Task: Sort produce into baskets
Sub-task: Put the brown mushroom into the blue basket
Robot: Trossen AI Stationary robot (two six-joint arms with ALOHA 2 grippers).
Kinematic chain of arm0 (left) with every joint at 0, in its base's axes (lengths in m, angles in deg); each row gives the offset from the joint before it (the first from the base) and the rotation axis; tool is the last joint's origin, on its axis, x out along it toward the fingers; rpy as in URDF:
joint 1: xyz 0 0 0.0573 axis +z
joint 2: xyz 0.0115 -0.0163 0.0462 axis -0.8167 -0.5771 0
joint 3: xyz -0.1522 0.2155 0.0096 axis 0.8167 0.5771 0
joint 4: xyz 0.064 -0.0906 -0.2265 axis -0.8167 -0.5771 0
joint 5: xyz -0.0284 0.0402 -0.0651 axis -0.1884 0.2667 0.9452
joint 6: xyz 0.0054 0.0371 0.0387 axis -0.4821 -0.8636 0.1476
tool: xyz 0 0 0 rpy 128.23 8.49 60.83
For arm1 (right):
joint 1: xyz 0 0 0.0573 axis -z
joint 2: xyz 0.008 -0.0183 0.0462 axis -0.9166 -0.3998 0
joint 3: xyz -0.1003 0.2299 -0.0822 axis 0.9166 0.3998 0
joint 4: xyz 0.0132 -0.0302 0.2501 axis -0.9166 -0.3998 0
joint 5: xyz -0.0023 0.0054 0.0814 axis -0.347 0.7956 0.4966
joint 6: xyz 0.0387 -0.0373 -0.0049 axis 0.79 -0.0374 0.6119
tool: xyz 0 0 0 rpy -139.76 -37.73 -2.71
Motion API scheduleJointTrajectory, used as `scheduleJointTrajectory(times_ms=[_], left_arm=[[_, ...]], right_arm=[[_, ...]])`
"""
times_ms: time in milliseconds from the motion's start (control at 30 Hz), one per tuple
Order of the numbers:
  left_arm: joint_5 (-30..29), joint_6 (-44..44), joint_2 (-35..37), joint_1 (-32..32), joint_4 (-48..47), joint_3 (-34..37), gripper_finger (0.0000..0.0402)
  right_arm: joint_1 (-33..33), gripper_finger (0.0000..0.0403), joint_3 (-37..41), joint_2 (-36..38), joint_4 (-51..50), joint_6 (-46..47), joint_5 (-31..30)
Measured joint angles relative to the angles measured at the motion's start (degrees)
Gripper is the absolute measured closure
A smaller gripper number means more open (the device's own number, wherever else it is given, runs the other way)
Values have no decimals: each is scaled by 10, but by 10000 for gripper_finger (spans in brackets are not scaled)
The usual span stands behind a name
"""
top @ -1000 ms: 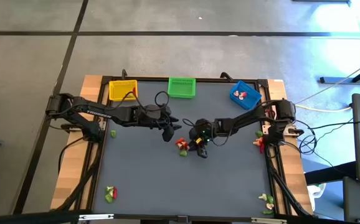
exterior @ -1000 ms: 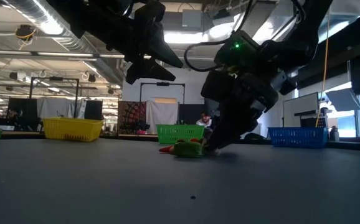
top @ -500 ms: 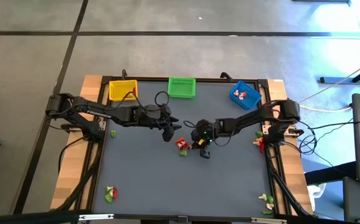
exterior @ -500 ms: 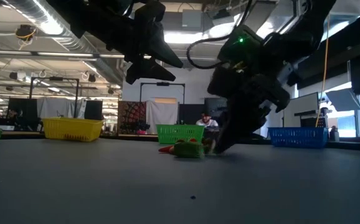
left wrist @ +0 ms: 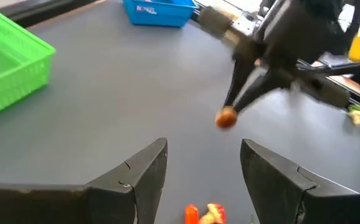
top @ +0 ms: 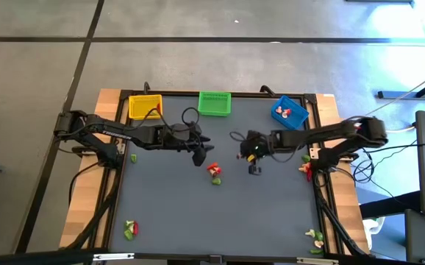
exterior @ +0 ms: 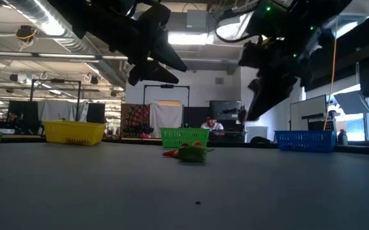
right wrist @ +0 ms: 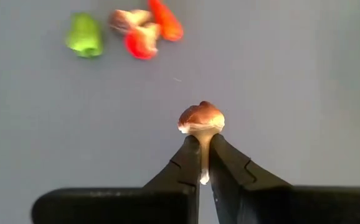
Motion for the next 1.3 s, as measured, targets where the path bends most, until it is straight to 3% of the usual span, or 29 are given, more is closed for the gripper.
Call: scheduleJointTrajectory(times_ms=[333, 600, 933, 1100, 1300], left_arm=[[-8, 1, 0, 0, 0, -1, 203], [-10, 1, 0, 0, 0, -1, 203], [-10, 1, 0, 0, 0, -1, 203], [-10, 0, 0, 0, 0, -1, 203], [-10, 0, 0, 0, 0, -1, 204]], right_arm=[[128, 378, 0, 116, -140, -13, -118], [255, 377, 0, 130, -181, -43, -248], [394, 377, 0, 121, -161, -53, -233], [432, 377, 0, 98, -157, -44, -184], [448, 377, 0, 65, -153, -40, -182]])
